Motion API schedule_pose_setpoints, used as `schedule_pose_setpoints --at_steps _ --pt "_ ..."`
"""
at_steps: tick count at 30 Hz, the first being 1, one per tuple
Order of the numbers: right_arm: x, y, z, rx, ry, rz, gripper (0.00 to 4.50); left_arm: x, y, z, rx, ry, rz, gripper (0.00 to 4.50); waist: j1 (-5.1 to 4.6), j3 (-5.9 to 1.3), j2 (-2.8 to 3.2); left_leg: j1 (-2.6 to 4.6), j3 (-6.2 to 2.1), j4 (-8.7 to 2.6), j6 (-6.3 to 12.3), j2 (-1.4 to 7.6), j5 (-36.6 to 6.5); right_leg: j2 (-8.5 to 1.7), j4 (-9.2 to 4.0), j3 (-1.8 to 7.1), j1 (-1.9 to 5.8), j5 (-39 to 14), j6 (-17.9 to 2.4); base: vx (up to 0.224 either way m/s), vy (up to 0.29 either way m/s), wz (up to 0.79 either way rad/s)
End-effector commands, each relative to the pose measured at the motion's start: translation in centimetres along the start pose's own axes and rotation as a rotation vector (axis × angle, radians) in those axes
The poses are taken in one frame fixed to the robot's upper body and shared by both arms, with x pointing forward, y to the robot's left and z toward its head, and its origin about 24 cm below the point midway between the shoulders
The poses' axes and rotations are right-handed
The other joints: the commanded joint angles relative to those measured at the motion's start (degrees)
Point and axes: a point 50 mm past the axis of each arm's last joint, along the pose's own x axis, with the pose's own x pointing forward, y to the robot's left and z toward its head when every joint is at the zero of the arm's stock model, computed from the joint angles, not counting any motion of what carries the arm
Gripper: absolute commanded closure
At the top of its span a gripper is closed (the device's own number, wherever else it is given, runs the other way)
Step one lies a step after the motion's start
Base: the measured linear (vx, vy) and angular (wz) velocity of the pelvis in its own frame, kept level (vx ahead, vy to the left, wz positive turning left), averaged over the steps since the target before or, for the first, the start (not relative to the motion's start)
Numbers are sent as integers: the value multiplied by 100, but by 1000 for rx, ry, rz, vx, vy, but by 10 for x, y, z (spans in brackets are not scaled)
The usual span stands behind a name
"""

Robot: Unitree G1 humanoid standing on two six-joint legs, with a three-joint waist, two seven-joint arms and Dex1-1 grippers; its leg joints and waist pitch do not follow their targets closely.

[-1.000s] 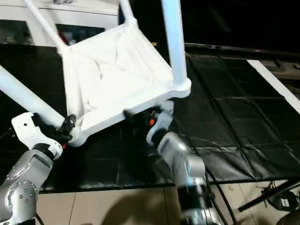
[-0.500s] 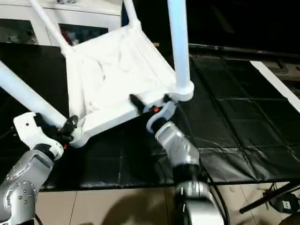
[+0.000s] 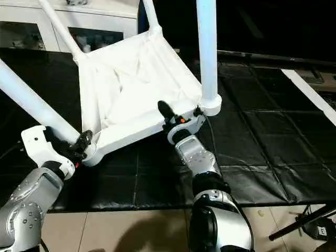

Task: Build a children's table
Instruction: Flip table

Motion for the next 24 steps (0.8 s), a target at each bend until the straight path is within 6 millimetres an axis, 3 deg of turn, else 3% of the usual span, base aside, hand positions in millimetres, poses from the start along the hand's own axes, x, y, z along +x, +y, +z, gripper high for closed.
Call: schedule_pose_setpoints --at_steps 1,8,13,16,24 --pt "19 28 -23 52 38 88 183 1 -20 -5 -59 28 -130 226 -17 -323 86 53 -8 -410 -118 129 -1264 -371 -399 236 251 -1298 -641 0 0 0" --pt "20 28 -20 55 23 85 247 2 -21 -5 -56 30 -128 226 -27 -321 90 52 -7 -409 -109 128 -1299 -372 -402 237 246 -1320 -665 0 0 0" --pt "20 28 -13 44 -9 80 255 3 -14 -5 -39 29 -97 226 -26 -318 95 55 -8 -413 -103 130 -1325 -372 -405 234 239 -1360 -681 0 0 0" --pt "21 30 -6 35 -36 78 257 0 -11 -5 -19 46 -128 156 -25 -320 101 59 -8 -411 -110 123 -1344 -376 -406 236 235 -1416 -673 0 0 0" --pt "16 36 31 -54 -162 70 257 -20 -1 -12 50 156 -264 95 -28 -352 128 44 21 -382 -40 113 -919 -346 -299 239 246 -689 -870 0 0 0"
